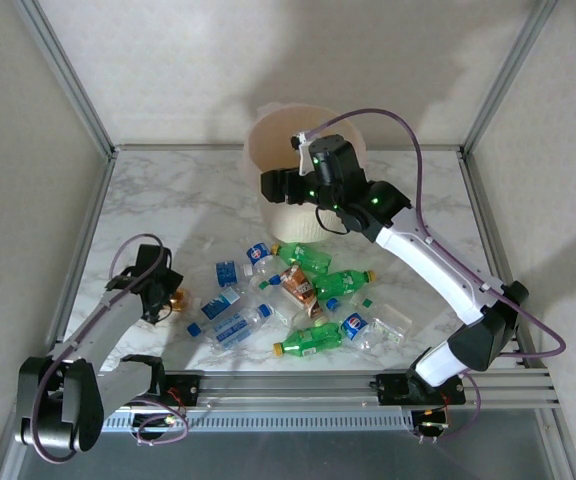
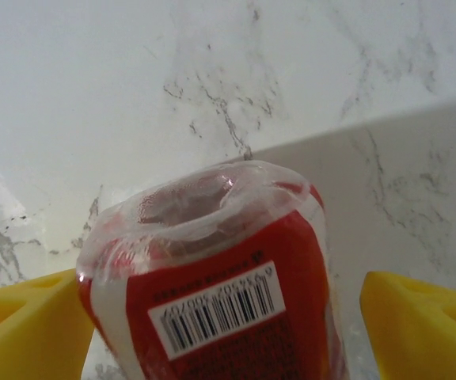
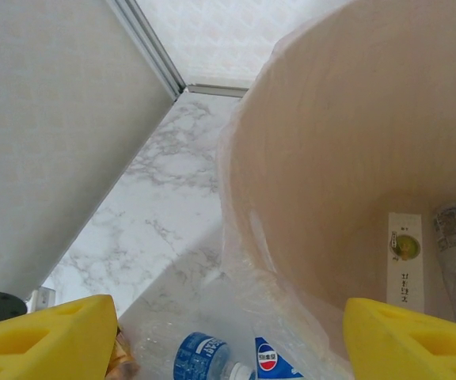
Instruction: Put the plastic bottles in the bin
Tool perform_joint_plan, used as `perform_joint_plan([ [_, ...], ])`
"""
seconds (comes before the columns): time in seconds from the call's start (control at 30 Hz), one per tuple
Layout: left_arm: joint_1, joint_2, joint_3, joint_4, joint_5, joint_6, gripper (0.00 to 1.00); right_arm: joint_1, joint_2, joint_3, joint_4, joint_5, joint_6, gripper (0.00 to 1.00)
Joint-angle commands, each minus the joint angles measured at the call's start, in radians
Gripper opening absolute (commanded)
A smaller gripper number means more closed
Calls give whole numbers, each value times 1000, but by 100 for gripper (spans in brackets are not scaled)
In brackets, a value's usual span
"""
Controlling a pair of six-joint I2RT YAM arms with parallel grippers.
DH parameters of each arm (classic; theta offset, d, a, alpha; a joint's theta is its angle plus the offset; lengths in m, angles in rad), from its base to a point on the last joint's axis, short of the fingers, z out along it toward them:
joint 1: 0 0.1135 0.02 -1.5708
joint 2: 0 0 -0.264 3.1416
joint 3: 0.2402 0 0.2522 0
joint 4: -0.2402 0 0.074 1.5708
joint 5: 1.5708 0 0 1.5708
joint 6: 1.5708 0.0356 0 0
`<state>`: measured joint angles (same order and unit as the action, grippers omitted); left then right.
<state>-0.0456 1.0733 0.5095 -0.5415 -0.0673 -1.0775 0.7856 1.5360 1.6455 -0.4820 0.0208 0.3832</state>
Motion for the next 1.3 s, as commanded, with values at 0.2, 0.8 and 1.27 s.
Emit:
perform_joint_plan([
  [0.2, 19, 49, -44, 87, -51, 14, 82, 14, 17, 11, 10, -12, 14, 73],
  [0.8, 36, 29, -33, 84, -63, 67, 68, 15, -31, -46, 31, 19, 33, 70],
  [1.27, 36, -87, 187, -47, -8, 95, 66, 14, -37, -65, 86, -117, 53, 70],
])
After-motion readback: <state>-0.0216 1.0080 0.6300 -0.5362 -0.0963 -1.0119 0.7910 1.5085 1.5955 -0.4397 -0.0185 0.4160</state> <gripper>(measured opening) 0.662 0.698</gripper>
